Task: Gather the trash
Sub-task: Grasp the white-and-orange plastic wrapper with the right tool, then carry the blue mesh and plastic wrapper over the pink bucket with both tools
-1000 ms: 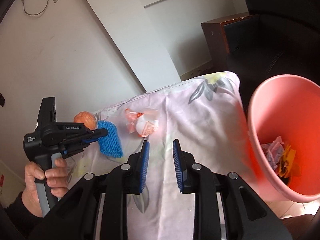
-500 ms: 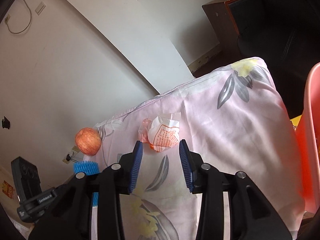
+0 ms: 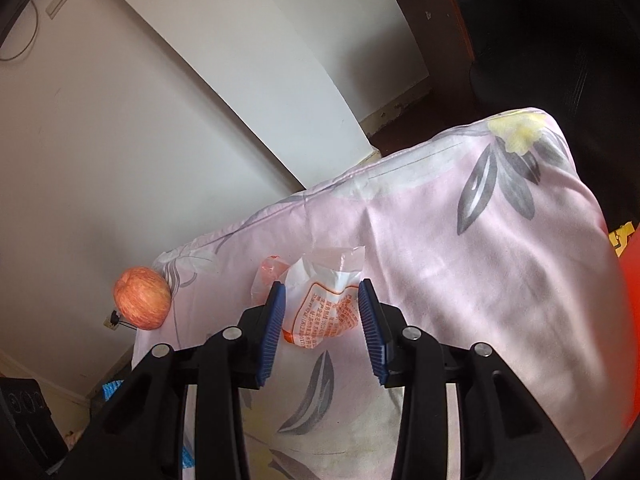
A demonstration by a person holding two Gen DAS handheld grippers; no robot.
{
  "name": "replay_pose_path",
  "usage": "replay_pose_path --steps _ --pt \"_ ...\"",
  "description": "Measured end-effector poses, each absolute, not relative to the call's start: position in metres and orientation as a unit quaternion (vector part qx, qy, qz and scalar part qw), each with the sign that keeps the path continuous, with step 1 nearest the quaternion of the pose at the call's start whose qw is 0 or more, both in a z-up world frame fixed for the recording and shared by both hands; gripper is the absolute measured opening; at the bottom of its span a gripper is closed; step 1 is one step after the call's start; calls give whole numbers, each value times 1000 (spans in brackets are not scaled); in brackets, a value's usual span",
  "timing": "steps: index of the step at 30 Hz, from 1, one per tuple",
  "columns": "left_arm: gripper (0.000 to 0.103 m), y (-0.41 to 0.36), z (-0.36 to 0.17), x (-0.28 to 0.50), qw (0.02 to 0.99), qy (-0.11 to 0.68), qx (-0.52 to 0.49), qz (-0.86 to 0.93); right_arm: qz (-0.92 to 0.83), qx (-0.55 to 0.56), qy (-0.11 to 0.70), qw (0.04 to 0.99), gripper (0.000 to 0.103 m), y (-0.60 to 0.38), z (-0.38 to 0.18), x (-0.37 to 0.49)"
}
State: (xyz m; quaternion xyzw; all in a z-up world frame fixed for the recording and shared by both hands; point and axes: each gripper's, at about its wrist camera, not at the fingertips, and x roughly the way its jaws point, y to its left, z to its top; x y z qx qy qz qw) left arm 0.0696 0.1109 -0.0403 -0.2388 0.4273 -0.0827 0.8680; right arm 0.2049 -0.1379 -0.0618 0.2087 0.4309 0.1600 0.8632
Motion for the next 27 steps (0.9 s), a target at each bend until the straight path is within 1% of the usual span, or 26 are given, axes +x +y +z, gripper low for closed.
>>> replay_pose_path --steps 2,3,4,6,7,27 --pt "6 111 -40 67 868 427 -238 -83 170 196 427 866 24 -135 -59 203" --pt "6 112 -39 66 868 427 -238 -83 170 187 426 869 22 -132 -57 202" --pt "6 111 -39 65 868 427 -238 -83 172 179 423 871 17 -130 -55 200" --pt "6 111 -39 64 868 427 -238 -84 176 165 419 875 14 -130 -51 195" --pt "6 111 -38 63 868 427 -238 -84 179 161 417 876 10 -129 -49 192" --pt "7 60 -16 51 899 410 -141 -57 193 56 348 916 10 -132 10 69"
